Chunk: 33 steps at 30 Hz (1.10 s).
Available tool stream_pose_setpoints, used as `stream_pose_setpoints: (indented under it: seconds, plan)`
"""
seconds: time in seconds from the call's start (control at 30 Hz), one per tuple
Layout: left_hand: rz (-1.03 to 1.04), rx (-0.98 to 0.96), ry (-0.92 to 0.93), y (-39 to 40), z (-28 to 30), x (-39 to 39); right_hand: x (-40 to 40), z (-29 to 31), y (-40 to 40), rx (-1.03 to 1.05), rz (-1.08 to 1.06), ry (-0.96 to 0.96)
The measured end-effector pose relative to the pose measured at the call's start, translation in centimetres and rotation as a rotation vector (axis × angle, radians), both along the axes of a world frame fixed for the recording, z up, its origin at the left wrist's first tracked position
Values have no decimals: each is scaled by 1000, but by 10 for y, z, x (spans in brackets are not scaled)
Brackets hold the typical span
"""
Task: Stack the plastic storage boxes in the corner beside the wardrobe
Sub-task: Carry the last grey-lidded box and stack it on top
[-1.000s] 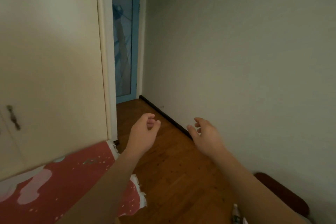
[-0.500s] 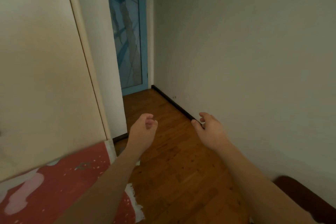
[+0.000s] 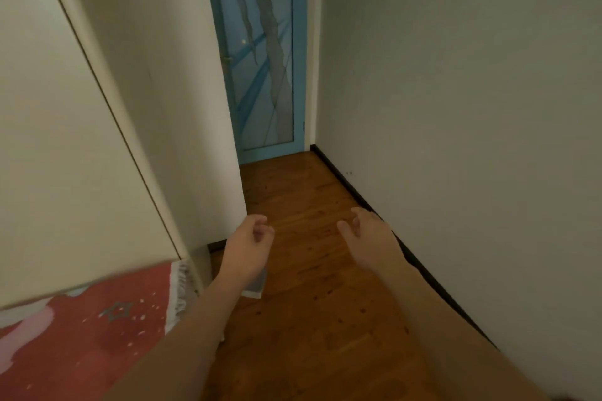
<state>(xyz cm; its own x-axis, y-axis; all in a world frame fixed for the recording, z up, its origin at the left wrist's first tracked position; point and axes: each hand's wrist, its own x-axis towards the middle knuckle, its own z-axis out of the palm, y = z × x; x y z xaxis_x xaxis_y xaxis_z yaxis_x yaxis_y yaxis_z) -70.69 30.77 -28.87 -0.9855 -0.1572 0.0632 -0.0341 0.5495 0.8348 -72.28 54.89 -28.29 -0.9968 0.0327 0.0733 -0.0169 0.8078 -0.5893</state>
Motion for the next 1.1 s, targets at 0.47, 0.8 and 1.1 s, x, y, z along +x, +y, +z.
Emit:
stream_pose_setpoints:
  seconds: [0.47, 0.8, 1.1]
  plan:
    - [164, 7, -81, -73, -54, -132, -156, -47, -68, 17, 119, -116]
    - [153, -3, -206, -146, -97, -272, -275, -81, -154, 58, 144, -202]
    - [158, -9, -316, -170, -150, -338, -343, -134, -193, 115, 186, -309]
